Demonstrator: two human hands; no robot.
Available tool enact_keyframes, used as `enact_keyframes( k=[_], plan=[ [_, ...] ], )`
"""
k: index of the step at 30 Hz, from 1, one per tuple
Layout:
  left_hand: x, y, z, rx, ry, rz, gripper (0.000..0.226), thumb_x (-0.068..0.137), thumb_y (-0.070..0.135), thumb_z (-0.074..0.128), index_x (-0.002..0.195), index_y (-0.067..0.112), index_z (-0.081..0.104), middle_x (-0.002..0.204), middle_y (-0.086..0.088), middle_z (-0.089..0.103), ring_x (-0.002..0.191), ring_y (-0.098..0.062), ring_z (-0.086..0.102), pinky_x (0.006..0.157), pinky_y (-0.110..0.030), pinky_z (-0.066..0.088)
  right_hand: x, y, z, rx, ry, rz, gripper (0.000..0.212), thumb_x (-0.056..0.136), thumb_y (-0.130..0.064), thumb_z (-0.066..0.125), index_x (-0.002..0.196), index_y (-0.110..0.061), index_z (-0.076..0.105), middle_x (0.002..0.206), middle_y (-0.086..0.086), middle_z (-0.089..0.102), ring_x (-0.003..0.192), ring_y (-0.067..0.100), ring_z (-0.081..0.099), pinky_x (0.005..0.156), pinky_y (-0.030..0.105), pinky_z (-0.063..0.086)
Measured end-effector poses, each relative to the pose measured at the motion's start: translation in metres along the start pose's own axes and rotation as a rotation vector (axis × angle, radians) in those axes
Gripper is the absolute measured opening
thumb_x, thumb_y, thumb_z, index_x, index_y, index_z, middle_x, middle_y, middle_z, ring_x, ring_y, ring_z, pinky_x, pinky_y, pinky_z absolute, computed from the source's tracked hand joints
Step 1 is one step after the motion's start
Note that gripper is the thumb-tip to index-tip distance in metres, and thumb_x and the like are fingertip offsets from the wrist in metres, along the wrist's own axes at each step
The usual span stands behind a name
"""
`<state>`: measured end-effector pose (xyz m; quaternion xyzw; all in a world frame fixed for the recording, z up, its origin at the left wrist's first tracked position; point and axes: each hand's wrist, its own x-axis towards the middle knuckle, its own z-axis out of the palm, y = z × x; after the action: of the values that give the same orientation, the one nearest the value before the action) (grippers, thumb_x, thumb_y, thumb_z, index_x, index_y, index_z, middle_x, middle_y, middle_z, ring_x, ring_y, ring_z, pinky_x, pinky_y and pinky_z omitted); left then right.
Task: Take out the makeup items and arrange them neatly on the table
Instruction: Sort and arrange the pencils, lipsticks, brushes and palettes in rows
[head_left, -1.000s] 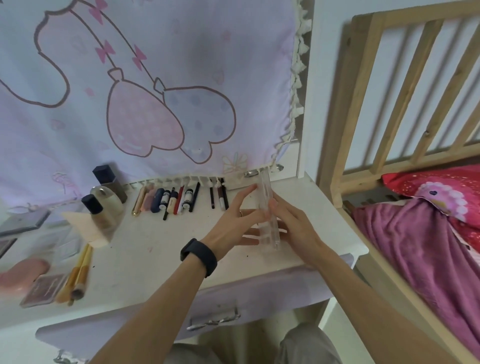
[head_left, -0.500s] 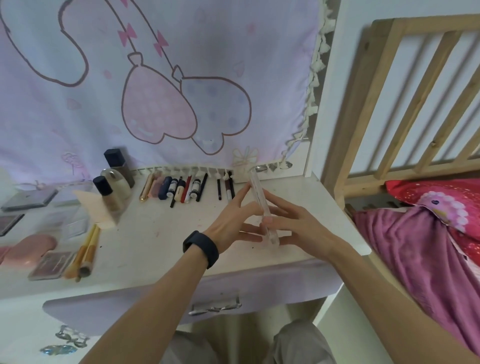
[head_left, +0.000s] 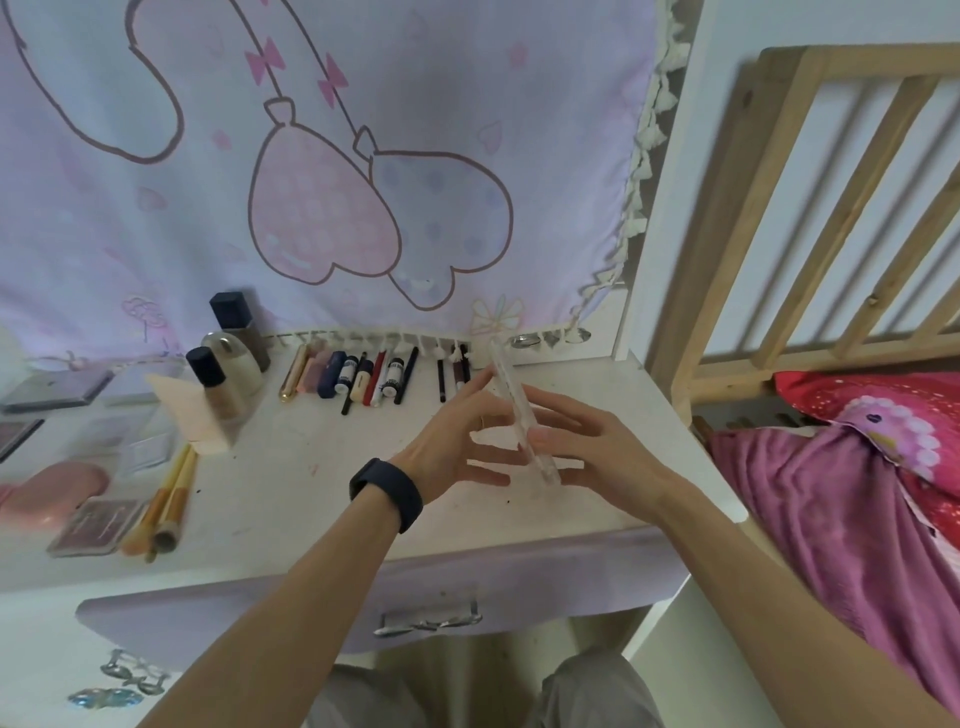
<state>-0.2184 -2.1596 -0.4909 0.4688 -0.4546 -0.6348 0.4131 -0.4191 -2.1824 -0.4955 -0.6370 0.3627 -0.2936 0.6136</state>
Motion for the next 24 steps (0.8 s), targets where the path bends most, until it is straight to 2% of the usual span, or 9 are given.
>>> enact_keyframes(
  k=[5, 8, 12, 14, 16, 18, 20, 22, 24],
  plan=[
    [0.001, 0.001, 0.004, -0.009, 0.041, -0.067, 0.085, 0.068, 0.061, 0.078, 0.139, 0.025, 0.046, 0.125, -0.015, 0.067, 0.105, -0.036, 0.070, 0.091, -0.056, 0.056, -0.002, 0.000, 0.005, -0.071, -0.014, -0.033, 0.042, 0.085, -0.063, 0.065, 0.122, -0.045, 0.069, 0.124, -0.014, 0.070, 0.112, 0.010, 0.068, 0.089, 0.033, 0.059],
    [0.000, 0.009, -0.003, -0.203, 0.078, -0.157, 0.073, 0.083, 0.064, 0.062, 0.139, 0.020, 0.043, 0.124, -0.021, 0.067, 0.109, -0.039, 0.068, 0.095, -0.056, 0.053, -0.006, -0.003, -0.003, -0.262, -0.021, -0.091, 0.044, 0.077, -0.036, 0.068, 0.119, -0.050, 0.070, 0.142, -0.026, 0.052, 0.124, 0.000, 0.055, 0.101, 0.029, 0.049],
    [-0.001, 0.022, -0.014, -0.076, 0.123, -0.167, 0.040, 0.097, 0.041, 0.056, 0.120, 0.010, 0.061, 0.095, -0.007, 0.074, 0.080, -0.022, 0.073, 0.064, -0.032, 0.058, -0.012, -0.007, -0.012, -0.884, 0.122, -0.323, 0.071, 0.080, -0.020, 0.078, 0.140, -0.049, 0.053, 0.159, -0.019, 0.035, 0.142, 0.008, 0.034, 0.115, 0.029, 0.031],
    [-0.001, 0.028, -0.013, -0.021, 0.120, -0.173, 0.029, 0.098, 0.038, 0.055, 0.106, 0.010, 0.063, 0.078, -0.004, 0.072, 0.066, -0.017, 0.070, 0.054, -0.025, 0.055, -0.012, -0.003, -0.012, -1.060, 0.122, -0.458, 0.067, 0.085, -0.014, 0.075, 0.145, -0.032, 0.052, 0.154, -0.008, 0.047, 0.141, 0.017, 0.043, 0.113, 0.033, 0.038],
    [-0.003, 0.034, -0.010, -0.013, 0.130, -0.189, 0.043, 0.101, 0.049, 0.047, 0.104, 0.009, 0.064, 0.077, -0.006, 0.072, 0.063, -0.021, 0.070, 0.049, -0.024, 0.053, -0.012, 0.000, -0.014, -1.089, 0.176, -0.517, 0.053, 0.092, -0.011, 0.069, 0.143, -0.019, 0.057, 0.140, -0.001, 0.062, 0.127, 0.022, 0.058, 0.101, 0.031, 0.048],
    [-0.003, 0.037, 0.000, 0.037, 0.212, -0.154, 0.061, 0.097, 0.064, 0.041, 0.120, 0.011, 0.059, 0.100, -0.010, 0.074, 0.075, -0.030, 0.074, 0.054, -0.029, 0.058, -0.013, -0.003, -0.014, -1.061, 0.335, -0.460, 0.026, 0.101, -0.031, 0.058, 0.123, -0.019, 0.063, 0.108, 0.004, 0.075, 0.096, 0.025, 0.069, 0.078, 0.029, 0.050],
    [0.000, 0.034, 0.009, 0.132, 0.321, -0.022, 0.068, 0.088, 0.074, 0.046, 0.135, 0.025, 0.047, 0.125, -0.006, 0.063, 0.095, -0.029, 0.071, 0.075, -0.039, 0.061, -0.012, -0.008, -0.016, -0.987, 0.438, -0.340, 0.030, 0.099, -0.050, 0.051, 0.102, -0.020, 0.054, 0.081, 0.002, 0.070, 0.071, 0.024, 0.066, 0.065, 0.037, 0.051],
    [-0.001, 0.029, 0.018, 0.233, 0.302, 0.122, 0.085, 0.075, 0.077, 0.057, 0.146, 0.039, 0.033, 0.137, 0.003, 0.053, 0.112, -0.017, 0.061, 0.095, -0.040, 0.052, -0.010, -0.012, -0.018, -0.884, 0.456, -0.256, 0.036, 0.095, -0.052, 0.058, 0.106, -0.019, 0.061, 0.087, -0.006, 0.072, 0.073, 0.017, 0.067, 0.068, 0.038, 0.055],
    [0.000, 0.023, 0.025, 0.318, 0.213, 0.199, 0.098, 0.068, 0.073, 0.071, 0.148, 0.055, 0.016, 0.133, 0.014, 0.051, 0.114, -0.005, 0.059, 0.095, -0.033, 0.047, -0.012, -0.015, -0.016, -0.809, 0.422, -0.213, 0.030, 0.090, -0.054, 0.064, 0.106, -0.029, 0.069, 0.090, -0.015, 0.073, 0.072, 0.005, 0.067, 0.068, 0.028, 0.055]
  ],
)
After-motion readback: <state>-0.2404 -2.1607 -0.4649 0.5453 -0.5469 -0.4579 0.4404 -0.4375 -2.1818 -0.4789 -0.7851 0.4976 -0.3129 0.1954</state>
